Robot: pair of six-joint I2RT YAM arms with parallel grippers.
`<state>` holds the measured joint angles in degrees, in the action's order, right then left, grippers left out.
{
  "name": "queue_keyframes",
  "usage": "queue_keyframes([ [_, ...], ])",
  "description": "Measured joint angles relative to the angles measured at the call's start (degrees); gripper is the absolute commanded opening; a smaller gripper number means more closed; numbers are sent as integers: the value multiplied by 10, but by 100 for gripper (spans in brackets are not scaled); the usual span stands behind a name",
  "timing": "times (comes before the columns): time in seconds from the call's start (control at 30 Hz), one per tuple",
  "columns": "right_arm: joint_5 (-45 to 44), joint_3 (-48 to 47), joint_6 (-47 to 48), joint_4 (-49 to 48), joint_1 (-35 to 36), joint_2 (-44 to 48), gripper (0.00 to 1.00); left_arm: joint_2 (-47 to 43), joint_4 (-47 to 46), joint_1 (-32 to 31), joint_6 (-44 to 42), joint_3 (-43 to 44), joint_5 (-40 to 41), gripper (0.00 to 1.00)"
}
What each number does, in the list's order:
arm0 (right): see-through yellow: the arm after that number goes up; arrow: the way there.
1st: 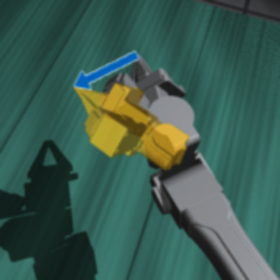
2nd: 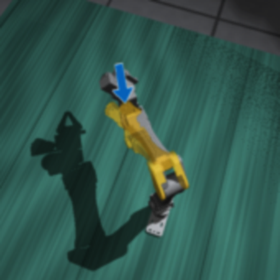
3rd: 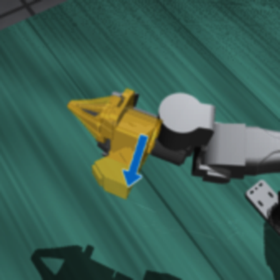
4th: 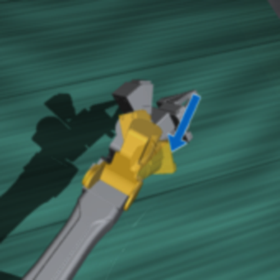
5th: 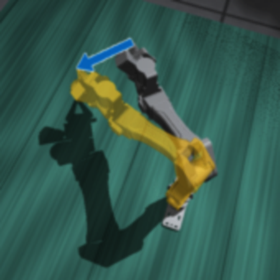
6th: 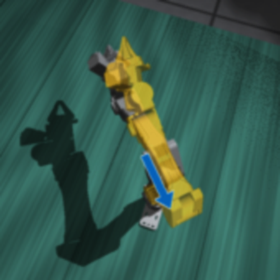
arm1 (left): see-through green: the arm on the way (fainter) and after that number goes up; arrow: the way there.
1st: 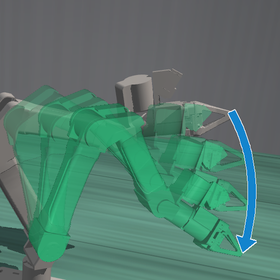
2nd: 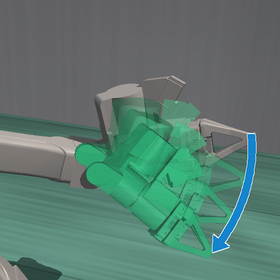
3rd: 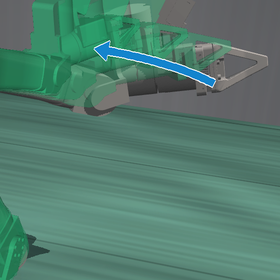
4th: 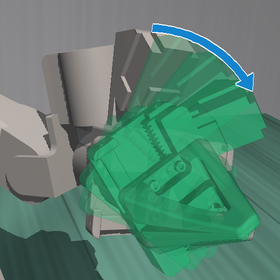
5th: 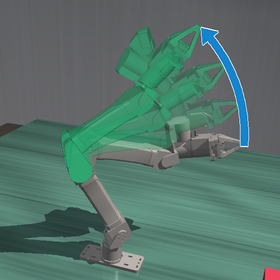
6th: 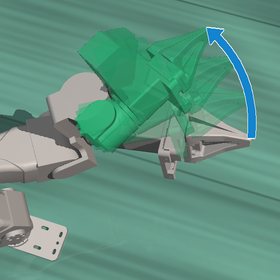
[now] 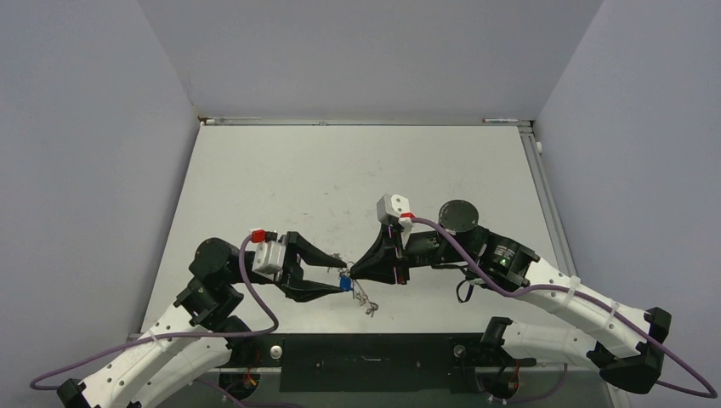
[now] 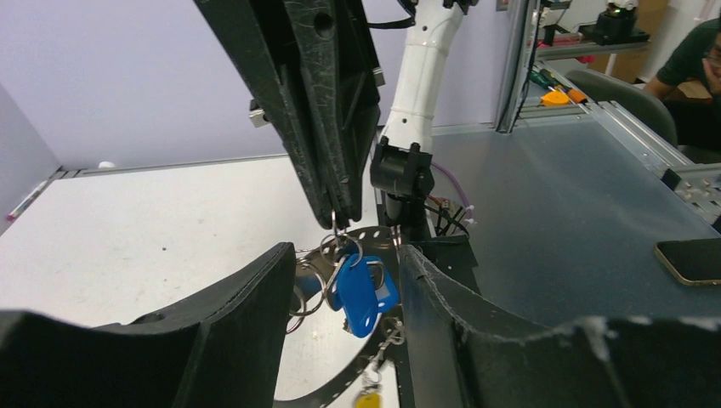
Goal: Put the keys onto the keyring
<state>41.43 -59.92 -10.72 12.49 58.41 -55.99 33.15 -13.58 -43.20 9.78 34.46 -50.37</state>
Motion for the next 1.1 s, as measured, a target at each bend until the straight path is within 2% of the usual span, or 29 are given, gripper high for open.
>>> queue_keyframes([
  [0.3,4,-3,-3,-10,0,0,5,27,-4,-2,7,0,-8,31],
  [0.5,4,-4,-5,-22,0,0,5,30,-13,-3,17,0,-9,9],
  [0.6,3,-4,-6,-27,-1,1,5,30,-13,-3,21,0,-9,1],
  [1.1,-23,-2,-20,-30,-3,26,5,30,-17,-3,18,0,1,0],
])
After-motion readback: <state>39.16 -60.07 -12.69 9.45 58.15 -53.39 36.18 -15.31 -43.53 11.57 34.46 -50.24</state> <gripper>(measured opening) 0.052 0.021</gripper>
